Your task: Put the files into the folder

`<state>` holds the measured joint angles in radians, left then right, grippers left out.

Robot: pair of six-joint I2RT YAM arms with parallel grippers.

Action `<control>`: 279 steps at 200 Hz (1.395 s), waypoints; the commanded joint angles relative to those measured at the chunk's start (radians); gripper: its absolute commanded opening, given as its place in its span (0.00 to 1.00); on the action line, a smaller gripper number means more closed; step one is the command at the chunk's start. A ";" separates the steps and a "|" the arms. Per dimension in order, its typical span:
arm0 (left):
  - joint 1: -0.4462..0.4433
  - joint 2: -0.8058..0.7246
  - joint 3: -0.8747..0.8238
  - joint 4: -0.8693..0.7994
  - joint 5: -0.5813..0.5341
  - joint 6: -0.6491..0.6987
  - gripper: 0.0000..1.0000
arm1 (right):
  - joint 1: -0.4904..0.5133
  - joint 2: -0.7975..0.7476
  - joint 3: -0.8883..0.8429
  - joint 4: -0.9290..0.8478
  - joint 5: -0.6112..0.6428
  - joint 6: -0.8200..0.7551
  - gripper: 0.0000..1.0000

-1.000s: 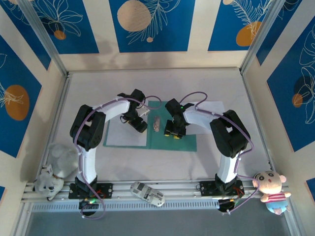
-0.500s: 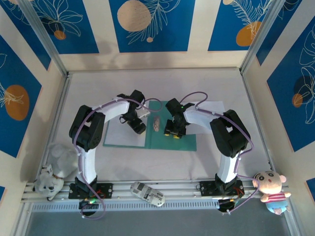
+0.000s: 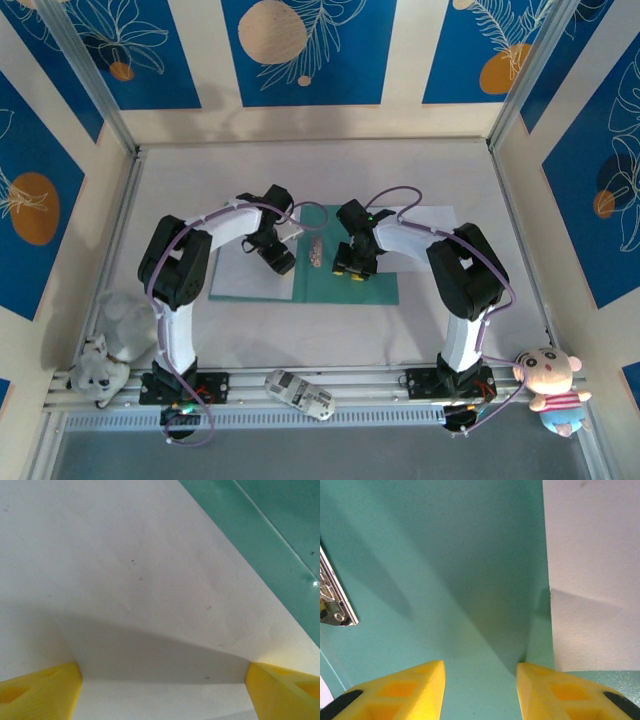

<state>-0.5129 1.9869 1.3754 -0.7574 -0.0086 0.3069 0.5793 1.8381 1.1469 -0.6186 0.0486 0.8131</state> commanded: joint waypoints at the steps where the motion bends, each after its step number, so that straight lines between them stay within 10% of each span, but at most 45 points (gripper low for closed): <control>1: -0.008 0.029 0.008 -0.070 -0.012 -0.086 0.87 | -0.004 0.018 -0.034 0.023 -0.002 0.000 0.44; 279: 0.014 -0.007 -0.011 -0.118 -0.016 -0.172 0.87 | 0.004 -0.008 -0.076 0.059 -0.010 0.039 0.44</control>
<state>-0.5079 1.9869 1.3808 -0.8116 -0.0200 0.1581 0.5793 1.8210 1.1141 -0.5636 0.0418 0.8333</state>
